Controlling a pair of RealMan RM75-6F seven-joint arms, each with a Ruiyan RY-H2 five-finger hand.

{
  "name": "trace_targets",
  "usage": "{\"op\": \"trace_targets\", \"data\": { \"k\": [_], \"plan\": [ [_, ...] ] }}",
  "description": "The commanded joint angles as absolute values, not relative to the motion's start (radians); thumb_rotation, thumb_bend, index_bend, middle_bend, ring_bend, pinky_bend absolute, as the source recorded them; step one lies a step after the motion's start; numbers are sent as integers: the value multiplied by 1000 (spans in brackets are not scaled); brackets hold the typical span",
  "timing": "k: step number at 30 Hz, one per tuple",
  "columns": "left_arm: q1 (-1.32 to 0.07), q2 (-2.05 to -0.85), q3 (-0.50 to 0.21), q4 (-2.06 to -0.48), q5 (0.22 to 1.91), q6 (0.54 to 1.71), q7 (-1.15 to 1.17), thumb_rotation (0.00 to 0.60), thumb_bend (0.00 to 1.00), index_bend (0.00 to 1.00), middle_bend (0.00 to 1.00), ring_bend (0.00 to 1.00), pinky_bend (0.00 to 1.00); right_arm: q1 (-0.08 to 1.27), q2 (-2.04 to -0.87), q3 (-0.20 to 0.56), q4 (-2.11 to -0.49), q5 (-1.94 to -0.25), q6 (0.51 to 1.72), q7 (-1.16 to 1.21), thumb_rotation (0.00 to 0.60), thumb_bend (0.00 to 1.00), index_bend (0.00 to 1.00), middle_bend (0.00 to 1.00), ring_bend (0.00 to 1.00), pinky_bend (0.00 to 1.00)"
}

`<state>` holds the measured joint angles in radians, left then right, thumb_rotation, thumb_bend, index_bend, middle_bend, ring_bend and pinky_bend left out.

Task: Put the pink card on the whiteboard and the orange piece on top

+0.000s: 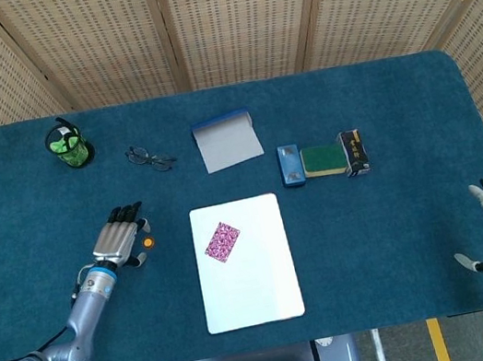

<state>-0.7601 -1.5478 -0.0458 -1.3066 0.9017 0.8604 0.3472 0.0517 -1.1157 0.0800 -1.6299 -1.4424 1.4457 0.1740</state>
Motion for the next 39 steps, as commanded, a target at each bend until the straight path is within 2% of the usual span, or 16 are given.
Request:
{"op": "trace_targets", "data": {
  "k": [1, 11, 32, 36, 39],
  "plan": [
    [-758, -1556, -49, -1299, 905, 862, 350, 600, 312, 360, 0, 0, 0, 52, -1116, 80, -1630, -1442, 1446, 174, 600, 0, 0, 0, 0, 0],
    [-752, -1572, -66, -1279, 903, 851, 357, 600, 310, 405, 0, 0, 0, 52, -1115, 80, -1629, -1443, 1446, 177, 600, 0, 0, 0, 0, 0],
    [-742, -1604, -82, -1235, 915, 841, 364, 600, 312, 427, 0, 0, 0, 52, -1114, 79, -1629, -1445, 1445, 183, 600, 0, 0, 0, 0, 0],
    [-741, -1612, -87, -1226, 921, 841, 364, 600, 316, 462, 0, 0, 0, 52, -1114, 79, -1628, -1445, 1445, 186, 600, 0, 0, 0, 0, 0],
    [-739, -1617, -88, -1223, 929, 843, 362, 600, 323, 525, 0, 0, 0, 52, -1113, 79, -1628, -1445, 1444, 187, 600, 0, 0, 0, 0, 0]
  ]
}}
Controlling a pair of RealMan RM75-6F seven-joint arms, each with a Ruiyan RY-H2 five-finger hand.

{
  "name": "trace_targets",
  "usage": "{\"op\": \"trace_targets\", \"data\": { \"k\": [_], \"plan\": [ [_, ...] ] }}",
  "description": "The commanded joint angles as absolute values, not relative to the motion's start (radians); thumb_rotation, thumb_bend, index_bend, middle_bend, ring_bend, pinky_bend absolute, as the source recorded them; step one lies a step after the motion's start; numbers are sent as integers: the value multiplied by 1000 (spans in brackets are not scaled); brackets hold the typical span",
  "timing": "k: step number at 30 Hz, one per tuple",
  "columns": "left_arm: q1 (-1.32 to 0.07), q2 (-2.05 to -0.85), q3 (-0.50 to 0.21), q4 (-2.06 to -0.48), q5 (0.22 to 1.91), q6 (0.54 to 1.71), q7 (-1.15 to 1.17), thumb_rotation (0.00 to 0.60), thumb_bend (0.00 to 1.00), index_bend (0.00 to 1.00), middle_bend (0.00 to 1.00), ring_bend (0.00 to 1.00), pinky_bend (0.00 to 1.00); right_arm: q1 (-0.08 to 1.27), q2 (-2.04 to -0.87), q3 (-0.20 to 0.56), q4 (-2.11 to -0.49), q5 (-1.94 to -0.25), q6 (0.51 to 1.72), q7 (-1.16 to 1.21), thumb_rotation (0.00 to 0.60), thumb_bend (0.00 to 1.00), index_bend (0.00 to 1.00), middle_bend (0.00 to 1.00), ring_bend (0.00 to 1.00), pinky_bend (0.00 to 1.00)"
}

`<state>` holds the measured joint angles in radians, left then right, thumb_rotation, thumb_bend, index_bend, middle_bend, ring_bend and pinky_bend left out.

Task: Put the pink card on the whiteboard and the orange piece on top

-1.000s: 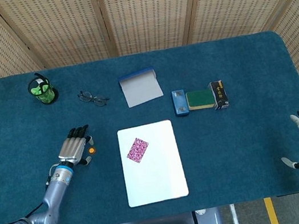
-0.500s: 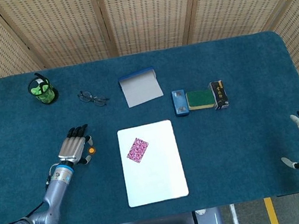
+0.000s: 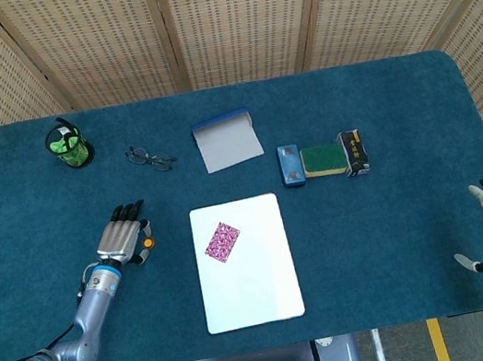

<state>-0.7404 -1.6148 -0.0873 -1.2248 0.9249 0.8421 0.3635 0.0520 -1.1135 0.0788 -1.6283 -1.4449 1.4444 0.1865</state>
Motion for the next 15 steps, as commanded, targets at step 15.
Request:
{"op": "trace_targets", "data": {
  "k": [15],
  "plan": [
    [-732, -1594, -111, -1256, 949, 856, 352, 600, 330, 552, 0, 0, 0, 52, -1113, 78, -1629, -1445, 1444, 186, 600, 0, 0, 0, 0, 0]
  ]
}}
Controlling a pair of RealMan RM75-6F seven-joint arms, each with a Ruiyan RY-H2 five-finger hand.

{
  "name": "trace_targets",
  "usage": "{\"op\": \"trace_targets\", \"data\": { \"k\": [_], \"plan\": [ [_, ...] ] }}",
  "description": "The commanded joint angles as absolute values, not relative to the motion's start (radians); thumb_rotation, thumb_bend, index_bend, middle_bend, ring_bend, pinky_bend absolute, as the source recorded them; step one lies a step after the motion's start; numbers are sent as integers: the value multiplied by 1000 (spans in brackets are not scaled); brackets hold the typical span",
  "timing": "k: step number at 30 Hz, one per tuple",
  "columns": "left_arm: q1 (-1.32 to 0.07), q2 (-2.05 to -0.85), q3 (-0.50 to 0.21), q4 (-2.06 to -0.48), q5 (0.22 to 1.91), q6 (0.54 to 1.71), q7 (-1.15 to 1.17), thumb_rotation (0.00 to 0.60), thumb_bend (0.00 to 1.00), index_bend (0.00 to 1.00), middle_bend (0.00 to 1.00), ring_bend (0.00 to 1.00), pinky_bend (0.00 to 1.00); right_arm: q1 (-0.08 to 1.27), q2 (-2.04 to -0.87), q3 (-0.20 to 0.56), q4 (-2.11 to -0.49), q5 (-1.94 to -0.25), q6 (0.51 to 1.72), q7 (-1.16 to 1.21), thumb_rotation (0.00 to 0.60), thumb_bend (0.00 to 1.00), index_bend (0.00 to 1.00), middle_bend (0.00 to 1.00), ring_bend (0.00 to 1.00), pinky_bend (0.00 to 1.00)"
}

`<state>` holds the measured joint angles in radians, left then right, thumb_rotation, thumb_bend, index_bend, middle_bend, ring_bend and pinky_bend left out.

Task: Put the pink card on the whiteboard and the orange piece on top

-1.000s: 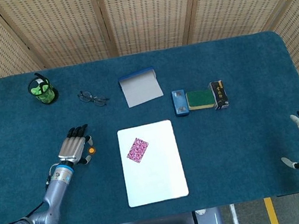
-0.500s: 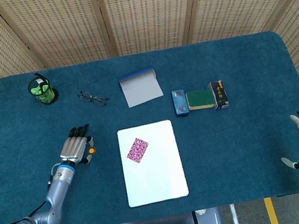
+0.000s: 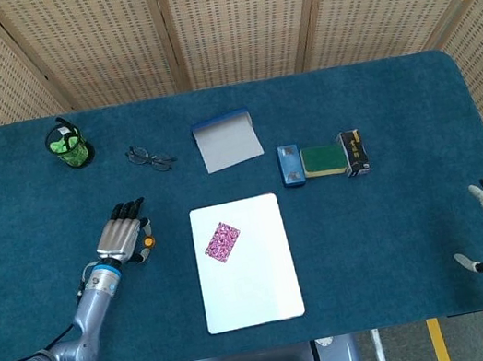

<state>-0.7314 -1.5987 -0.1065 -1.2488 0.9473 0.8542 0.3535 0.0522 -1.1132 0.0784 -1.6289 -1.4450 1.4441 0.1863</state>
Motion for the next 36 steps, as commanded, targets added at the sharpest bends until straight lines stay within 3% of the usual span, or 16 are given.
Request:
{"op": "trace_targets", "data": {
  "k": [1, 9, 16, 26, 36],
  "plan": [
    [-733, -1590, -115, -1264, 951, 858, 352, 600, 329, 552, 0, 0, 0, 52, -1113, 78, -1629, -1445, 1444, 186, 600, 0, 0, 0, 0, 0],
    [-753, -1551, -137, -1392, 968, 889, 394, 600, 329, 552, 0, 0, 0, 53, -1112, 78, -1631, -1444, 1441, 183, 600, 0, 0, 0, 0, 0],
    [-833, -1595, -198, -1461, 880, 858, 470, 600, 319, 552, 0, 0, 0, 53, -1113, 78, -1631, -1443, 1443, 183, 600, 0, 0, 0, 0, 0],
    [-967, -1730, -205, -1436, 625, 905, 715, 600, 308, 552, 0, 0, 0, 53, -1109, 77, -1626, -1445, 1438, 200, 600, 0, 0, 0, 0, 0],
    [-1015, -1811, -195, -1373, 575, 935, 770, 600, 301, 552, 0, 0, 0, 54, -1108, 76, -1626, -1445, 1437, 203, 600, 0, 0, 0, 0, 0]
  ]
}}
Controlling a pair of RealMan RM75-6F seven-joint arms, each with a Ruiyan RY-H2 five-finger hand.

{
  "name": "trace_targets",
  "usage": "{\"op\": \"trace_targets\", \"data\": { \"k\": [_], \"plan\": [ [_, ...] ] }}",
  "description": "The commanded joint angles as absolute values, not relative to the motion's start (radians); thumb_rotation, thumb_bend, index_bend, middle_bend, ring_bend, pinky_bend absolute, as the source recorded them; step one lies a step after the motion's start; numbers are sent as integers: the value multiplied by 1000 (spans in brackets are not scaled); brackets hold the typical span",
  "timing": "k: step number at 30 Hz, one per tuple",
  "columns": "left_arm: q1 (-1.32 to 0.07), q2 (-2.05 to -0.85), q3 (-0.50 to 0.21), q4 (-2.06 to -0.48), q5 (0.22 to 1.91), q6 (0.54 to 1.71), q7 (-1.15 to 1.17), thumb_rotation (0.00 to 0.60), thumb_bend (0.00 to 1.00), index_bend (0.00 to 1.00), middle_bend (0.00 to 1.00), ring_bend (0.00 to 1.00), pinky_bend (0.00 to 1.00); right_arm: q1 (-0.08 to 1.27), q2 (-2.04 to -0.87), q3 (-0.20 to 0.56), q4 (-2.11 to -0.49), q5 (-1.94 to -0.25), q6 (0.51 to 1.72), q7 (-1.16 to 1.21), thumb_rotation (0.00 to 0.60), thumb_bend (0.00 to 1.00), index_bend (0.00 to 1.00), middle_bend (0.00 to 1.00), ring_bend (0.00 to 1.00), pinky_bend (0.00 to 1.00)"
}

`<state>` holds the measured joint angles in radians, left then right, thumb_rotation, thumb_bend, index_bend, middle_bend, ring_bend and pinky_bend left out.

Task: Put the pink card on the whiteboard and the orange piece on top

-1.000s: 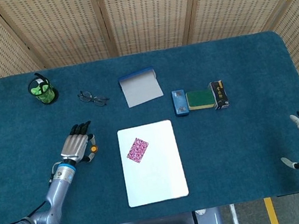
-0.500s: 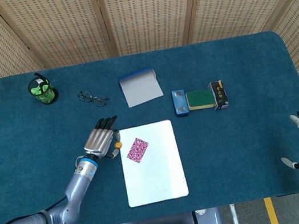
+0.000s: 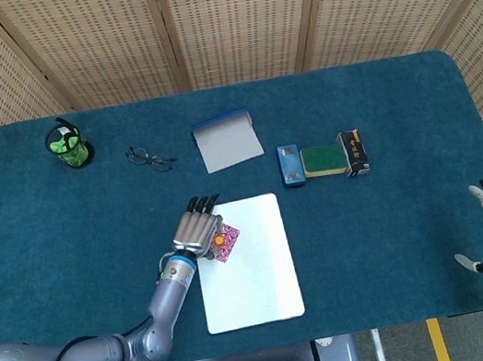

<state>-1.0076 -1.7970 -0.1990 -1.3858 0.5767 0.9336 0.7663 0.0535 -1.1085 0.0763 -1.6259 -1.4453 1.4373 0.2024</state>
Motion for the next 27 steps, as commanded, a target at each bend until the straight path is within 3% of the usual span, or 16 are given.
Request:
{"op": "trace_targets", "data": {
  "k": [1, 8, 10, 12, 15, 23, 27],
  "plan": [
    [-1018, -1818, -193, -1367, 575, 936, 772, 600, 301, 552, 0, 0, 0, 53, -1108, 76, -1626, -1445, 1437, 203, 600, 0, 0, 0, 0, 0],
    [-1026, -1845, -189, -1338, 573, 960, 788, 600, 282, 541, 0, 0, 0, 54, -1107, 76, -1626, -1444, 1435, 209, 600, 0, 0, 0, 0, 0],
    [-1026, -1847, -188, -1335, 577, 964, 788, 600, 265, 459, 0, 0, 0, 54, -1106, 76, -1626, -1445, 1435, 210, 600, 0, 0, 0, 0, 0],
    [-1024, -1845, -187, -1335, 587, 964, 782, 600, 241, 298, 0, 0, 0, 54, -1106, 76, -1626, -1445, 1434, 211, 600, 0, 0, 0, 0, 0],
    [-1021, -1840, -186, -1340, 593, 960, 775, 600, 214, 174, 0, 0, 0, 54, -1106, 76, -1627, -1444, 1434, 209, 600, 0, 0, 0, 0, 0],
    [-1007, -1798, -185, -1397, 629, 961, 746, 600, 187, 7, 0, 0, 0, 54, -1106, 76, -1628, -1444, 1434, 210, 600, 0, 0, 0, 0, 0],
    [-973, -1724, -180, -1501, 720, 1009, 699, 600, 72, 0, 0, 0, 0, 55, -1105, 76, -1626, -1443, 1432, 215, 600, 0, 0, 0, 0, 0]
  ]
}}
